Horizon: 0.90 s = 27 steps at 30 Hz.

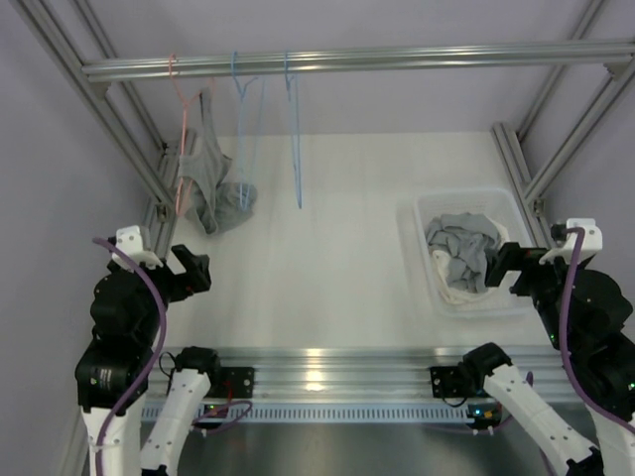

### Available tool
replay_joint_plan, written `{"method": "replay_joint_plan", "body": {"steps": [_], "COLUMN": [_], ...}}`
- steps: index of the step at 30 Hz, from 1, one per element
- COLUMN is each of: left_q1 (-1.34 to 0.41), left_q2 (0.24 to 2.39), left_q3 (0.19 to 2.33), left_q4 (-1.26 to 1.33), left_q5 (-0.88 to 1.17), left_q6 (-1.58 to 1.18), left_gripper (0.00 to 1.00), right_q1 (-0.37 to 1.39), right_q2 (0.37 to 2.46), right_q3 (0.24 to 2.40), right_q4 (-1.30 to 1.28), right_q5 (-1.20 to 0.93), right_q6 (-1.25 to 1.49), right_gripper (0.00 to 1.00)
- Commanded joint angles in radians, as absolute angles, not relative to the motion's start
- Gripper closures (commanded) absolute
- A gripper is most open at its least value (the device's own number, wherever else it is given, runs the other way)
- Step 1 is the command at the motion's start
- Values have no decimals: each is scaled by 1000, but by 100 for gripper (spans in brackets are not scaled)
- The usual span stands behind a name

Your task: Remove the tank top from the hanger

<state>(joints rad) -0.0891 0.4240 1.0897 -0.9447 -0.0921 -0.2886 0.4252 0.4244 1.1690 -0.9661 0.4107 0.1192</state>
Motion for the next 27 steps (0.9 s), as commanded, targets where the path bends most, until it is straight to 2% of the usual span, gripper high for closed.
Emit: {"method": "replay_joint_plan", "body": {"steps": [1,12,27], "left_q1": [-84,-84,-84], "left_q2": [449,468,485], "left_q3": [1083,1062,1061], "left_q4": [-950,-943,-914], "left_q5": [-45,-5,15], "left_q6": [-282,-299,-310], "left_gripper": [1,1,1], "right_q1": [439,439,439], "right_q2": [433,359,405], "right_q3": [1151,1117,1115], "right_q4": [-943,-937,-916], "right_q5": [446,489,483], "right_q6": [135,100,117], "right_gripper": [1,1,1]}}
